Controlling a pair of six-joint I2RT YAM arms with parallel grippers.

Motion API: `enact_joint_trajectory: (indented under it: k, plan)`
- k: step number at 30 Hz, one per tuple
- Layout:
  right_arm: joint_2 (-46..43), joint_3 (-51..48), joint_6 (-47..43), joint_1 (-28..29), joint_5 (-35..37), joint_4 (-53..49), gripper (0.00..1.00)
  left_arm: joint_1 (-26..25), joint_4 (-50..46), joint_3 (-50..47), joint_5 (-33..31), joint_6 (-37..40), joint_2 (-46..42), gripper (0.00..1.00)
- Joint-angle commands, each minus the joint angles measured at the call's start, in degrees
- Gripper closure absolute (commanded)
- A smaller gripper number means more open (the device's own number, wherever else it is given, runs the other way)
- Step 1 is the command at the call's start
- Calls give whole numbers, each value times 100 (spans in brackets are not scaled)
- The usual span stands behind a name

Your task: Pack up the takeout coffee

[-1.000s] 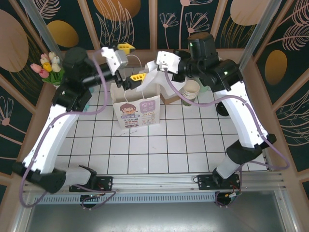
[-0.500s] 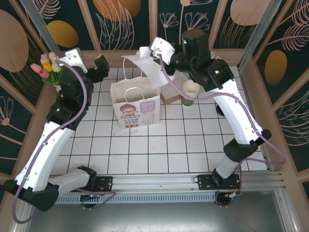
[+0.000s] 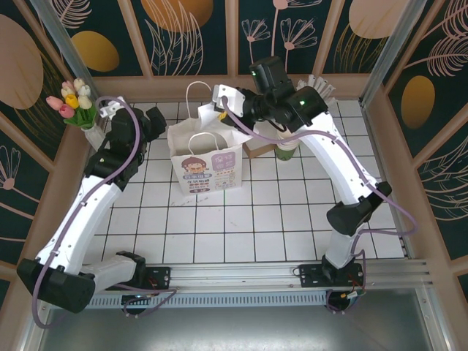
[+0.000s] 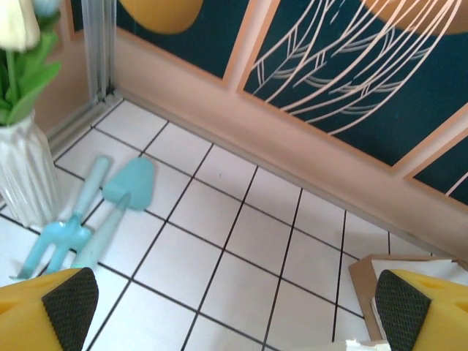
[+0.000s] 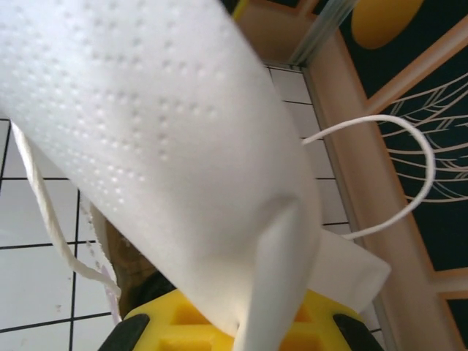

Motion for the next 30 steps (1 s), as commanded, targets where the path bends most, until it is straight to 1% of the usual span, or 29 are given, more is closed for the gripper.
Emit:
enact_joint_trajectory:
  k: [1, 4, 6, 8, 11, 18, 21, 23, 25, 30]
  plan:
    - [309, 216, 181, 91, -191, -314, 100, 36, -380, -122, -6, -515, 184, 1]
    - [728, 675, 679, 201, 327, -438, 100, 48, -555, -187, -94, -696, 354, 2]
    - [1061, 1253, 966, 283, 359, -756, 100, 58, -575, -272, -189, -837, 397, 2]
    - [1209, 1486, 1254, 336, 302, -792, 100, 77, -521, -369, -263, -920, 381, 1]
    - [1274, 1335, 1710, 381, 286, -603, 100, 106, -407, -497, -198, -972, 375, 1]
    - [1354, 1333, 2391, 378, 101, -874, 100, 115, -350, -725, -153, -994, 397, 1]
    - [1368, 1239, 2399, 369, -280, -780, 100, 112, -229, -785, -30, -973, 455, 1]
    - [1486, 1207, 2428, 374, -678, -596, 100, 111, -133, -807, 71, -969, 507, 2]
    - [1657, 1251, 2548, 373, -907, -427, 100, 112, -77, -816, 120, -987, 544, 1]
    - [1920, 1349, 2892, 365, -633, -66, 100, 113, -54, -843, 167, -905, 547, 1]
